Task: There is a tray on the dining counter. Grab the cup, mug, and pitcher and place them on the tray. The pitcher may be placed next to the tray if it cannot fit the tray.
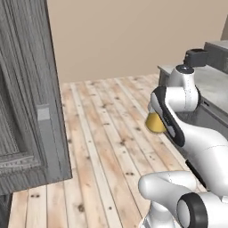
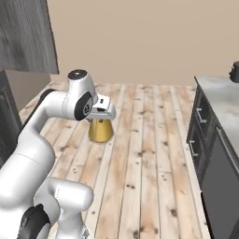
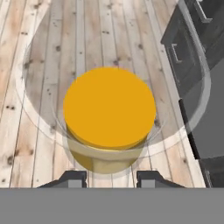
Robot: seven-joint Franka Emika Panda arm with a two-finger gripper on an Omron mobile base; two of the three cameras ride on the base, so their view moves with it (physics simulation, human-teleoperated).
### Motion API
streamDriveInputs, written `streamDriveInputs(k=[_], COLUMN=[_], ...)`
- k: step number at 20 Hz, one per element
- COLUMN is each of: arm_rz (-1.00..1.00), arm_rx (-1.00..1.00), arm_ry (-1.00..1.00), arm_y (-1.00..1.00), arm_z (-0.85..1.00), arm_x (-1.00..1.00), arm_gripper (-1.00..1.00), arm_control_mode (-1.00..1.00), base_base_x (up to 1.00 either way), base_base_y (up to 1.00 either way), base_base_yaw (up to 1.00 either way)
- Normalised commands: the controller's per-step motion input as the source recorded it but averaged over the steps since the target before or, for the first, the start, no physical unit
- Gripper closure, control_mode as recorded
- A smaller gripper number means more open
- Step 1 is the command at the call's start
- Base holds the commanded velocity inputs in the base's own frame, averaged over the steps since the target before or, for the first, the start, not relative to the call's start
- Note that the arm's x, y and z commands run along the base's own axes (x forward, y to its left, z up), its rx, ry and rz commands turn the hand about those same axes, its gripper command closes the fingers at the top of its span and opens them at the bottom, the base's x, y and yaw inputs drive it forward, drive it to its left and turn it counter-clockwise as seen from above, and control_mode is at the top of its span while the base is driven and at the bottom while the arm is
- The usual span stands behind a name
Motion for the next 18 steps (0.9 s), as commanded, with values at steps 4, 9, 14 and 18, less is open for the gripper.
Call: streamDriveInputs(k=[4, 9, 14, 18], arm_rz=[0.00, 0.00, 0.00, 0.00], arm_rx=[0.00, 0.00, 0.00, 0.00], arm_ry=[0.00, 0.00, 0.00, 0.00], arm_y=[0.00, 0.00, 0.00, 0.00], arm_z=[0.00, 0.00, 0.00, 0.00], arm_x=[0.00, 0.00, 0.00, 0.00], arm_gripper=[1.00, 1.00, 1.00, 1.00], arm_control_mode=[1.00, 1.00, 1.00, 1.00], base_base_x=[1.00, 1.00, 1.00, 1.00], base_base_y=[0.00, -0.04, -0.21, -0.39], base_base_yaw=[0.00, 0.00, 0.00, 0.00])
